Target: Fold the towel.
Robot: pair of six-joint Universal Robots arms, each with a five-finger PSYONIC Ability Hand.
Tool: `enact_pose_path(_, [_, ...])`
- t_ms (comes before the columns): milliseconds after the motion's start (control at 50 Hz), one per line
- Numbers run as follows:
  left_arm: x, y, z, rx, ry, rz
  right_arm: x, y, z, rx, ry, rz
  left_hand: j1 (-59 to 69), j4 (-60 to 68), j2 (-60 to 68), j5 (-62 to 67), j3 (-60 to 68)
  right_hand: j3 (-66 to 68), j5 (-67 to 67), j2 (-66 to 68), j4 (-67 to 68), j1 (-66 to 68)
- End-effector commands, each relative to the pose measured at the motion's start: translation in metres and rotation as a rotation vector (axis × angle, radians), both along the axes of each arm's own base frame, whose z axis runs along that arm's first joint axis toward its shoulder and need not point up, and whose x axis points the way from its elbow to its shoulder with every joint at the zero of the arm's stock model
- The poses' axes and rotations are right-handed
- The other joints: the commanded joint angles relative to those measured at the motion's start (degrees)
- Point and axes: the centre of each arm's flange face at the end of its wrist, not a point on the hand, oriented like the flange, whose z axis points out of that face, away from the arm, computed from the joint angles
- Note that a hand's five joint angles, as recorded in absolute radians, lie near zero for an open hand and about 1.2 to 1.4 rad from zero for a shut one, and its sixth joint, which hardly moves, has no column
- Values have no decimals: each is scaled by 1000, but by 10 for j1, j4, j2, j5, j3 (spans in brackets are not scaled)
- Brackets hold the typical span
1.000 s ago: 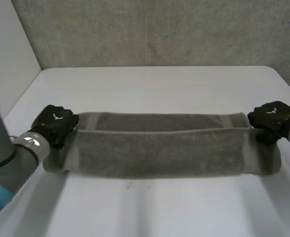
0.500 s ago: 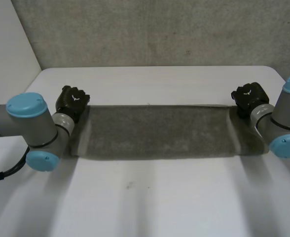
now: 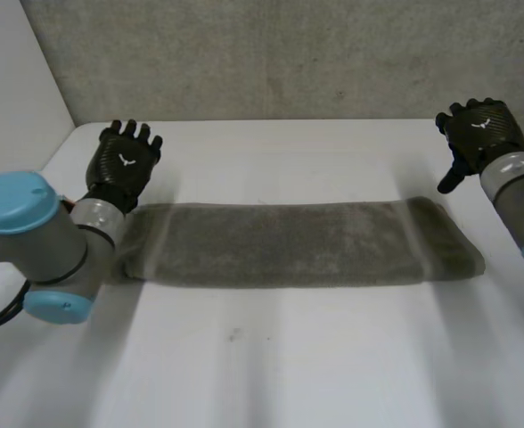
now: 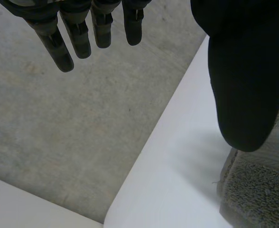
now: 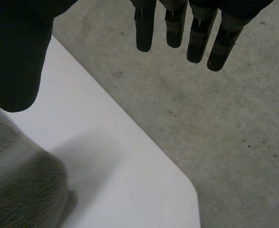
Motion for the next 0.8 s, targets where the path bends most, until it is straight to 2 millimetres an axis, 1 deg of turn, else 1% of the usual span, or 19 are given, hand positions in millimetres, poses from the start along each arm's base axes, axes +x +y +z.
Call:
enact_pose_path(20, [14, 27, 10, 19, -2, 11, -30, 29, -10, 122, 5, 1, -1, 0, 1, -16, 1, -23, -39, -32, -34, -37])
enact_pose_path(60, [18, 39, 9, 40, -3, 13, -40, 41, -21, 197, -9, 17, -1, 0, 1, -16, 1, 20, 4, 11, 9, 5])
enact_pose_path(80, [18, 40, 9, 40, -3, 13, -40, 41, -21, 198, -9, 17, -1, 0, 1, -16, 1, 20, 4, 11, 9, 5])
enact_pose_path(100, [19, 45, 8, 48, -4, 13, -46, 45, -27, 229, -20, 25, 0, 2, 3, -15, 3, 62, 46, 53, 51, 47])
enact_pose_path(120, [19, 45, 8, 48, -4, 13, -46, 45, -28, 229, -20, 25, 0, 2, 3, -15, 3, 62, 46, 53, 51, 47])
enact_pose_path(160, [22, 54, 6, 75, -1, 14, -58, 52, -43, 290, -47, 46, 0, 2, 3, -15, 3, 151, 135, 142, 140, 136])
enact_pose_path(180, [22, 54, 6, 75, -1, 14, -58, 52, -43, 291, -47, 46, 0, 2, 3, -15, 3, 151, 135, 143, 140, 137])
enact_pose_path(220, [25, 61, 5, 111, 20, 16, -65, 57, -53, 334, -76, 89, 0, 2, 3, -15, 3, 171, 156, 163, 161, 157])
enact_pose_path(280, [25, 64, 5, 134, 41, 14, -67, 59, -57, 349, -91, 108, 0, 2, 3, -15, 3, 171, 156, 163, 161, 157])
enact_pose_path(300, [26, 65, 4, 163, 66, 15, -71, 59, -63, 366, -106, 124, 0, 2, 3, -15, 3, 171, 156, 163, 161, 157])
enact_pose_path(320, [26, 67, 4, 187, 93, 16, -74, 58, -69, 382, -122, 134, 0, 2, 3, -15, 3, 176, 161, 168, 166, 162])
enact_pose_path(340, [26, 67, 4, 187, 93, 16, -74, 58, -70, 382, -122, 134, 0, 2, 3, -15, 3, 176, 161, 168, 166, 162])
enact_pose_path(380, [26, 68, 2, 221, 134, 17, -80, 53, -83, 392, -132, 136, 2, 4, 4, -13, 4, 208, 192, 200, 197, 194])
enact_pose_path(440, [27, 68, 2, 225, 143, 19, -84, 47, -89, 377, -128, 128, 2, 4, 4, -13, 4, 222, 206, 213, 211, 207])
enact_pose_path(500, [27, 68, 1, 229, 143, 19, -86, 44, -91, 364, -126, 123, 2, 4, 4, -13, 4, 230, 214, 222, 219, 216])
enact_pose_path(540, [27, 69, 1, 231, 144, 20, -89, 40, -95, 348, -122, 118, 2, 4, 4, -13, 4, 285, 270, 277, 275, 271])
enact_pose_path(740, [27, 69, 1, 231, 144, 20, -90, 33, -111, 352, -98, 118, 2, 4, 4, -13, 4, 329, 314, 321, 319, 315])
enact_pose_path(780, [27, 69, 1, 231, 144, 20, -90, 33, -112, 352, -87, 119, 2, 4, 4, -13, 4, 348, 332, 339, 337, 333])
enact_pose_path(800, [27, 69, 1, 231, 144, 20, -91, 32, -113, 346, -75, 120, 2, 4, 4, -13, 4, 388, 372, 379, 377, 373])
